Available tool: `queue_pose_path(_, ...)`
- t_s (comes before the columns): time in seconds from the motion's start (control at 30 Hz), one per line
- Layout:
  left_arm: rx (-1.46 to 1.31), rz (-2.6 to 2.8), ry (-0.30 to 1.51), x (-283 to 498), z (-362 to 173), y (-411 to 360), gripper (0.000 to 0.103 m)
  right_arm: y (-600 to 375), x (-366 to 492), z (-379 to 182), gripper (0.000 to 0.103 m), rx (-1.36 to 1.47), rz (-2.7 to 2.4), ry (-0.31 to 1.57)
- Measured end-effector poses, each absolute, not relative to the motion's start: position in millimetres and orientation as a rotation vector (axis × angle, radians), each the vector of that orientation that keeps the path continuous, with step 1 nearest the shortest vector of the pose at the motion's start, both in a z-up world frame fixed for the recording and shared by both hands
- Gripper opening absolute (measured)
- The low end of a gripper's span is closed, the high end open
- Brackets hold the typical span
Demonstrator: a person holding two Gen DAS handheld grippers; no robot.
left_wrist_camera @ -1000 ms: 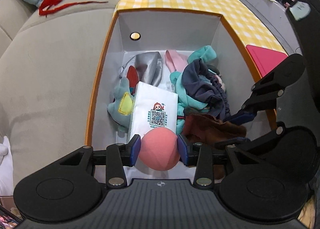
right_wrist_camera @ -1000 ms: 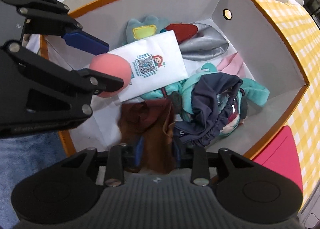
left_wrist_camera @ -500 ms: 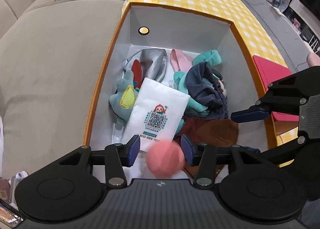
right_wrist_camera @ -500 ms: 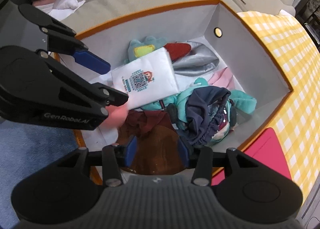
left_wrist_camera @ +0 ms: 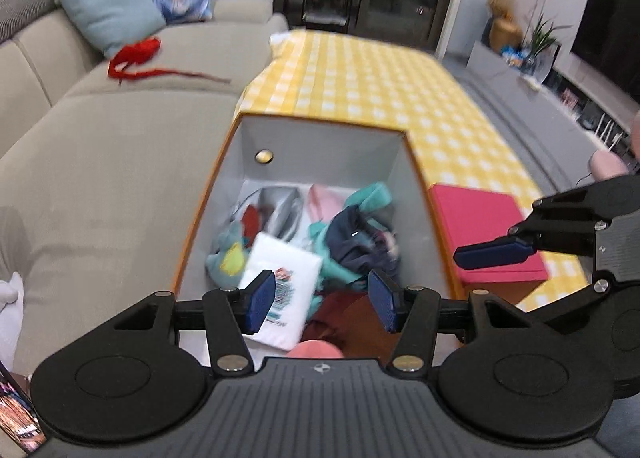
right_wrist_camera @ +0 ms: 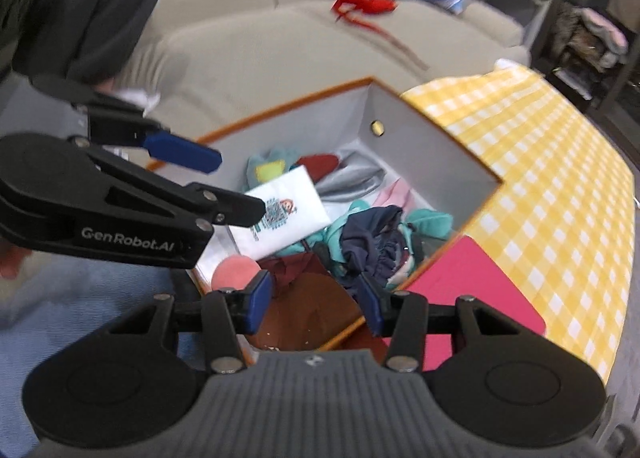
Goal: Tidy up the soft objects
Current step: 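Move both grippers back over the pink doll in the plastic bag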
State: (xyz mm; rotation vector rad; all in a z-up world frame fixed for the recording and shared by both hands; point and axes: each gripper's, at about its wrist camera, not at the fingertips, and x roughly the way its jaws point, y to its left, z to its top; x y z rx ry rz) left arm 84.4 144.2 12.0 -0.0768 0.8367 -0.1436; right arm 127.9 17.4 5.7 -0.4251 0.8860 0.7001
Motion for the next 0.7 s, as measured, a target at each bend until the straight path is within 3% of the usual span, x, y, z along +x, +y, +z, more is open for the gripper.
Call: queue_pose_path(0.7,-0.082,-0.342,0.688,31.0,14.4,43.7,0.063,-127.7,38.7,6.9,0.047,-0.112,0.369,0.704)
